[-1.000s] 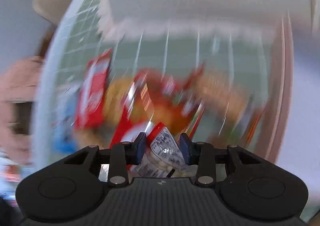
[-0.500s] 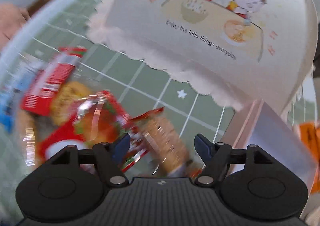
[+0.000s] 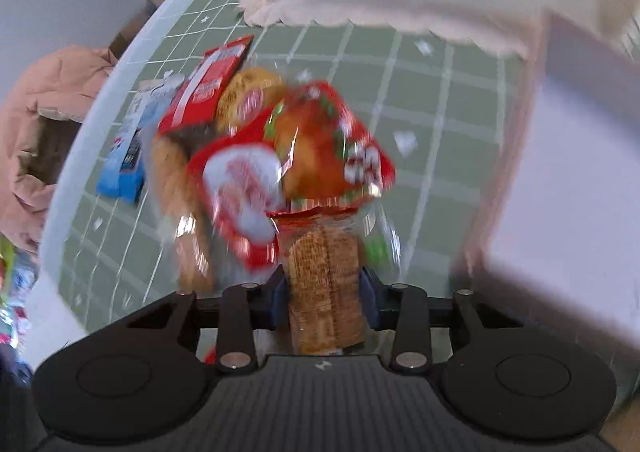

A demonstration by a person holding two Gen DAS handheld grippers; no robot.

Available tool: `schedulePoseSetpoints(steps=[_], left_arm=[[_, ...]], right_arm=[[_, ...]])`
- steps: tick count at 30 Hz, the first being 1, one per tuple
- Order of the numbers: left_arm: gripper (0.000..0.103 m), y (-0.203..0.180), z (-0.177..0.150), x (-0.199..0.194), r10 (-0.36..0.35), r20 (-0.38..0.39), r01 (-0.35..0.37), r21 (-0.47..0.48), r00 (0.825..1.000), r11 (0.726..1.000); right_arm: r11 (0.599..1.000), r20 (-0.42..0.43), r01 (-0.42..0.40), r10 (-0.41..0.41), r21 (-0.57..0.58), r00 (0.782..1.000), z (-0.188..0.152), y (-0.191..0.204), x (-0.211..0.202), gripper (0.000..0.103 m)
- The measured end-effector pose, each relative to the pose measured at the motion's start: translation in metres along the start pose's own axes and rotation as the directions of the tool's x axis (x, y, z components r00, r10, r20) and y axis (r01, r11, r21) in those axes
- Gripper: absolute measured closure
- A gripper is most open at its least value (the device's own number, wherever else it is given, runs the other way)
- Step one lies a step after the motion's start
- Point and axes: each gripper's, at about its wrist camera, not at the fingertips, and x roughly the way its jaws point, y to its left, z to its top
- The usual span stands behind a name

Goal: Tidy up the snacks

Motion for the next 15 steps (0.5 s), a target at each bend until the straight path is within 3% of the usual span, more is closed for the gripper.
schedulePoseSetpoints(steps=[3,7,9,13,15], left_arm=[[0.082,0.004,0.009,0.000,0.107,0.015,-0.108,0.029,0.994,0.994],[0.082,0.017,0.018,-0.013,0.170,0.037,-0.169,-0.033,0.985,0.985],[0.082,0.022,0.017,-0.018,0.134,0.017,-0.131,-0.109,0.991,0.985],[0.082,0.019,0.012,-0.013,-0.012,-0.012,0.009,-0.225,1.000,0.974],[0.081,0.011,0.007,-0.010,0.016,-0.003,-0.017,-0.223,1.000,0.975]], right_arm=[[0.999,0.020,0.011,-0.012,0.037,1.000,-0.038,-0.014,-0.017,0.066],[0.990,0.059,0.136,-0.139,0.045,0.989,-0.083,-0.033,-0.038,0.066],[0.978,0.108,0.199,-0.205,0.062,0.973,-0.098,-0.040,-0.049,0.063],[0.980,0.216,0.174,-0.191,0.096,0.958,-0.112,-0.048,-0.066,0.055],[0.978,0.251,0.185,-0.203,0.092,0.947,-0.117,-0.043,-0.068,0.055]])
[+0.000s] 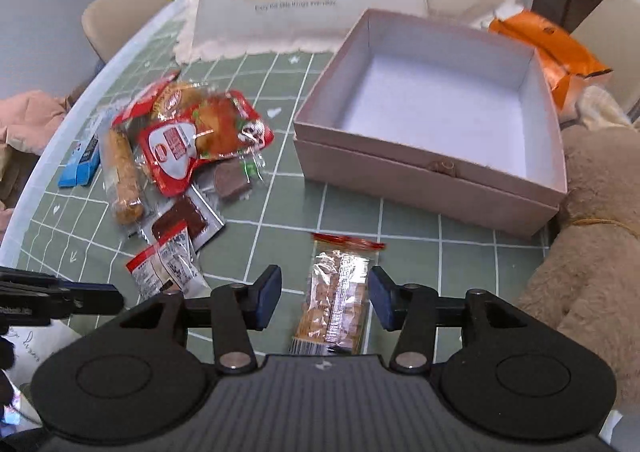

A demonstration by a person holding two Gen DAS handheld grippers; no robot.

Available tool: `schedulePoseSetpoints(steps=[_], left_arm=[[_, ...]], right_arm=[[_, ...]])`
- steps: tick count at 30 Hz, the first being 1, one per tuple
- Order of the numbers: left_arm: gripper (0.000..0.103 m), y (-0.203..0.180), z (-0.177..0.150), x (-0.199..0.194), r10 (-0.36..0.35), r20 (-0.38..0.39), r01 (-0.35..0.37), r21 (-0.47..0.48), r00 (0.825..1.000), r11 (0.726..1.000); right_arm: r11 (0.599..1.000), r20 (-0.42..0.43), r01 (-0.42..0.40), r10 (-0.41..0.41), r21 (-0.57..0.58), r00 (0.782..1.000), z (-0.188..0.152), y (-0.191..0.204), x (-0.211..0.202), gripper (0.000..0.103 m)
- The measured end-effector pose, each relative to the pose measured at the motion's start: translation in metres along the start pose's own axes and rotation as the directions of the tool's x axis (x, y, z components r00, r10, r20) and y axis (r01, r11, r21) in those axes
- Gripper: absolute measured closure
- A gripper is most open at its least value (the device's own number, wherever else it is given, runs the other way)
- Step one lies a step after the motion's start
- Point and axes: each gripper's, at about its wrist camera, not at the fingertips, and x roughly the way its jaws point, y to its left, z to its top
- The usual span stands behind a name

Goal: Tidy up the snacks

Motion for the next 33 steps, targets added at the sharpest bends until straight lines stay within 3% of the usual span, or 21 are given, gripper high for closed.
schedulePoseSetpoints(steps=[4,6,8,11,14,16,18,21,25,28,31,33], left_arm=[[0.078,-0.023,-0.010,0.006,0.077,0.015,-0.079,0.125,0.997,0.989],[0.078,-0.023,-0.015,0.006,0.094,0.000,-0.093,0.149,0.996,0.984],[0.078,-0.017,-0.017,0.007,0.113,-0.007,-0.111,0.140,0.994,0.984],[0.078,-0.005,-0.016,-0.003,0.180,0.038,-0.184,0.128,0.983,0.975],[0.078,0.006,-0.016,-0.014,0.271,0.070,-0.279,0.169,0.960,0.945],[0.078,0.008,-0.017,-0.019,0.281,0.052,-0.286,0.180,0.958,0.941],[0.078,0.001,-0.021,-0.022,0.273,0.038,-0.275,0.212,0.961,0.938],[0.078,-0.024,-0.029,-0.022,0.276,0.042,-0.274,0.325,0.960,0.905],[0.075,-0.069,-0.045,-0.019,0.255,0.063,-0.251,0.500,0.965,0.829],[0.073,-0.094,-0.045,0.000,0.233,0.074,-0.233,0.560,0.970,0.795],[0.074,-0.109,-0.042,0.028,0.273,0.093,-0.274,0.594,0.957,0.756],[0.074,-0.110,-0.041,0.041,0.294,0.080,-0.281,0.604,0.952,0.746]], right_arm=[[0.985,0.097,0.019,-0.002,-0.171,0.995,-0.009,0.044,0.001,0.057],[0.964,0.118,0.047,-0.017,-0.263,0.993,-0.013,0.062,0.007,0.074],[0.967,0.098,0.039,-0.014,-0.253,0.995,-0.009,0.068,0.024,0.077],[0.978,0.053,-0.016,0.027,-0.208,0.998,-0.006,0.071,0.041,0.077],[0.963,-0.018,-0.159,0.159,-0.217,0.987,-0.023,0.085,0.042,0.077],[0.951,-0.030,-0.195,0.193,-0.242,0.981,-0.035,0.092,0.034,0.077],[0.959,0.001,-0.155,0.159,-0.236,0.987,-0.043,0.087,0.023,0.066],[0.984,0.074,-0.022,0.035,-0.176,0.997,-0.048,0.062,0.005,0.046],[0.990,0.086,0.111,-0.104,-0.084,0.991,-0.058,0.026,-0.007,0.045],[0.990,0.062,0.140,-0.139,-0.022,0.988,-0.067,0.004,-0.011,0.045],[0.988,0.041,0.150,-0.151,0.021,0.988,-0.077,-0.007,-0.012,0.045],[0.990,0.045,0.131,-0.134,0.060,0.990,-0.079,-0.013,-0.013,0.045]])
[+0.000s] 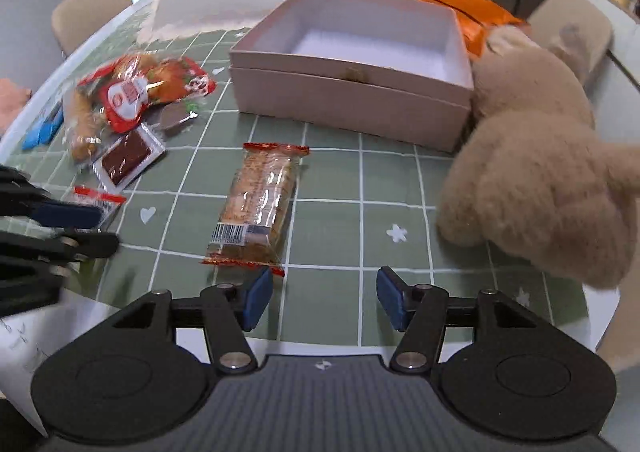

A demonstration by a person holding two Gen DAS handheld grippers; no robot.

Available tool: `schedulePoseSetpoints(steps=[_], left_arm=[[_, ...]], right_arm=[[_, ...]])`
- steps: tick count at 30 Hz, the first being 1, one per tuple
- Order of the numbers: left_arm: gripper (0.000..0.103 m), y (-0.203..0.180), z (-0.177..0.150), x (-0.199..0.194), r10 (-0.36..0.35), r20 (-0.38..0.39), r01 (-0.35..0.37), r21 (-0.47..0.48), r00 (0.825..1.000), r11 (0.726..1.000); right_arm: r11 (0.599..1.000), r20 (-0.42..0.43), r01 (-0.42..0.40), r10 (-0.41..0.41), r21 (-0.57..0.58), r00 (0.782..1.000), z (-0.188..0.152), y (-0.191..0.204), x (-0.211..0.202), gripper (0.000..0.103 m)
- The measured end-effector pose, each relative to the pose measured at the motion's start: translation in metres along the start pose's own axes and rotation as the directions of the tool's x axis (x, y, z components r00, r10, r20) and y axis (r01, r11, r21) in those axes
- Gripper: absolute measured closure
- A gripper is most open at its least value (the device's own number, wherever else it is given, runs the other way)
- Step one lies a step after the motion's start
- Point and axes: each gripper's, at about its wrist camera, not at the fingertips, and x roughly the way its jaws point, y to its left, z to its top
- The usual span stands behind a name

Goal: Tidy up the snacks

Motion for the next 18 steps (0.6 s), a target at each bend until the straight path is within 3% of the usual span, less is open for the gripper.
schedulePoseSetpoints(steps=[3,6,9,13,15,18], left_arm=[[0.074,-0.002,-0.005,0.008,-0.032,-0.035,0.032,0.002,0.999,0.999],[0.074,-0.002,-0.011,0.008,-0.092,-0.032,0.092,0.008,0.995,0.996],[0.050,-0.004,-0.016,0.006,-0.168,-0.018,0.168,0.014,0.986,0.986],[0.050,0.013,-0.016,0.001,-0.239,0.004,0.239,-0.080,0.971,0.968],[0.050,0.026,-0.013,-0.009,-0.201,0.068,0.207,-0.089,0.977,0.974],[0.050,0.052,0.001,-0.011,-0.082,0.124,0.097,-0.114,0.989,0.989]], right_arm=[[0.996,0.040,-0.075,0.073,0.047,0.997,0.008,-0.001,0.000,0.040],[0.994,0.071,-0.093,0.090,0.048,0.993,0.025,0.008,0.007,0.038],[0.992,0.069,-0.118,0.116,0.032,0.991,0.040,0.023,0.021,0.038],[0.991,0.076,-0.131,0.131,0.005,0.988,0.047,0.036,0.027,0.038],[0.994,0.091,-0.112,0.111,0.014,0.990,0.046,0.032,0.024,0.037],[0.996,0.097,-0.085,0.082,0.033,0.992,0.041,0.022,0.018,0.038]])
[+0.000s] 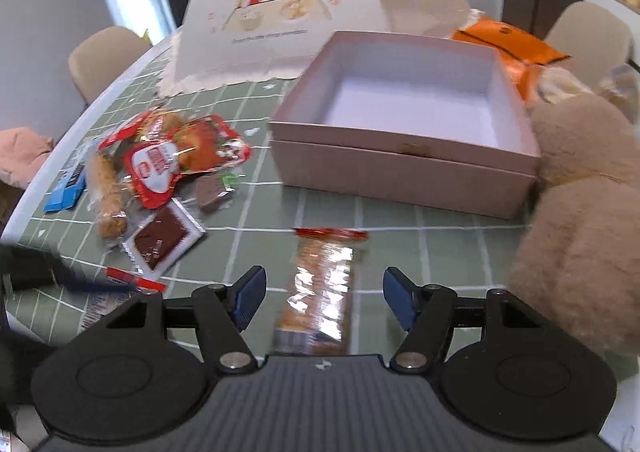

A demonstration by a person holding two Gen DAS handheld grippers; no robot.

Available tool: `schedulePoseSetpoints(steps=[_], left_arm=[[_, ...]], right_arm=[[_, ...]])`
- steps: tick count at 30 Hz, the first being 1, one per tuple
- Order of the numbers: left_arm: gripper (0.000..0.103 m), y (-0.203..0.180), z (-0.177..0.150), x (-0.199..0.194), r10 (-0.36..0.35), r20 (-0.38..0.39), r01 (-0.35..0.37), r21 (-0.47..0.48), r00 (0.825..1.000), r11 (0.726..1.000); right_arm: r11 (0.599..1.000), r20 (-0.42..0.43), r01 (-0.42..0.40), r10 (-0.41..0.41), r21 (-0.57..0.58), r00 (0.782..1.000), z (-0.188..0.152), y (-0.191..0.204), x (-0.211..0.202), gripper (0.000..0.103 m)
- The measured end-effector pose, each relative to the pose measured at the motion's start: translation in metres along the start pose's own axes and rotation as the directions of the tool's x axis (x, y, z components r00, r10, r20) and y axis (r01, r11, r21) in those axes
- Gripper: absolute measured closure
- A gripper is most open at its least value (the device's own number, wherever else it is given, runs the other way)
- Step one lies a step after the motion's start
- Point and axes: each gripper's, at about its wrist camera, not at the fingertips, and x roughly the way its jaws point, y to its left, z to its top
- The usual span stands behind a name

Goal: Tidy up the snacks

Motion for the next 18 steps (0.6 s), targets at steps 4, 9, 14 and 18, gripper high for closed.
schedulePoseSetpoints(steps=[4,9,14,18], left_arm=[[0.052,0.030,0.023,0.023,0.103,-0.024,-0.104,-0.006,0.994,0.995],[0.053,0.039,0.035,0.045,0.089,-0.064,-0.089,0.008,0.994,0.996],[0.053,0.031,0.031,0.046,-0.015,-0.088,0.018,0.033,0.996,0.999],[0.053,0.020,0.015,0.036,-0.085,-0.107,0.092,0.063,0.991,0.994]], right_arm=[[1.000,-0.005,0.007,-0.007,0.027,1.000,-0.009,-0.014,-0.009,0.038],[0.999,-0.017,0.006,-0.006,0.053,1.000,-0.014,-0.020,-0.010,0.038],[1.000,-0.023,-0.016,0.017,0.026,1.000,-0.005,-0.009,0.000,0.038],[0.999,-0.053,-0.033,0.035,0.030,0.998,0.002,-0.002,0.017,0.038]])
